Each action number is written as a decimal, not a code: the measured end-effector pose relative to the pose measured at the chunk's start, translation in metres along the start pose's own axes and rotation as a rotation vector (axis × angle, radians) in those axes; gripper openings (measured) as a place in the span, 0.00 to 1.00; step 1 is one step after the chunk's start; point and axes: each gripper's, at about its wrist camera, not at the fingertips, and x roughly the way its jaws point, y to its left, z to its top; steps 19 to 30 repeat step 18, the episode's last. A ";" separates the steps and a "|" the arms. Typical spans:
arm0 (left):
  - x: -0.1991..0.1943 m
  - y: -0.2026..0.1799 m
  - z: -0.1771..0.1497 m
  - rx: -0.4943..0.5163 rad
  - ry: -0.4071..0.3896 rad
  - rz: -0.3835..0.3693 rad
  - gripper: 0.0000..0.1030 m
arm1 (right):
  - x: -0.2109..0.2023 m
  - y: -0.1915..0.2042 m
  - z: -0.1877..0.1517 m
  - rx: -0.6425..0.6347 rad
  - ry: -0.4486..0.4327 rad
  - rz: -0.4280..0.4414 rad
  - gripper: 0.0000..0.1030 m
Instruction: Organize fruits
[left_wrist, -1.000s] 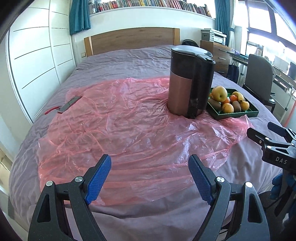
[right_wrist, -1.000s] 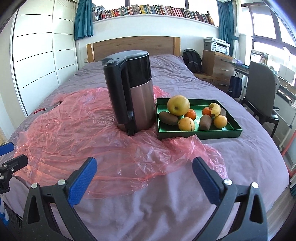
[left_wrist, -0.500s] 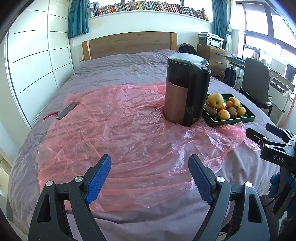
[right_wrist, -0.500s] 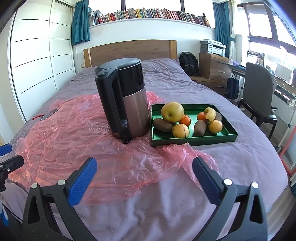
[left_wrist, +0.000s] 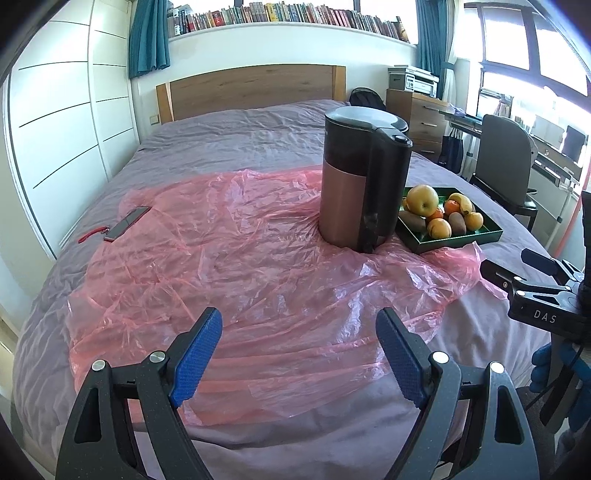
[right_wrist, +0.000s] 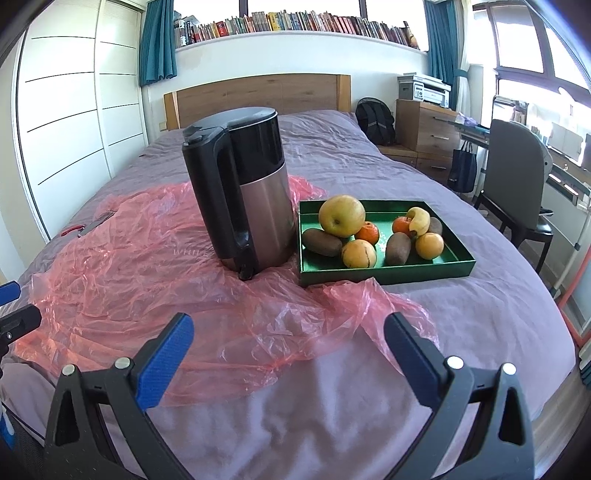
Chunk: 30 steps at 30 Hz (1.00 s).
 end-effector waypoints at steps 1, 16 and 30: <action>0.000 -0.001 0.000 0.003 -0.001 0.000 0.79 | 0.000 0.000 -0.001 0.000 0.002 0.001 1.00; 0.001 -0.002 0.000 0.002 0.007 -0.005 0.79 | 0.002 -0.002 -0.005 0.014 0.011 -0.011 1.00; 0.001 -0.003 -0.001 0.004 0.008 -0.005 0.79 | 0.002 -0.002 -0.005 0.016 0.013 -0.013 1.00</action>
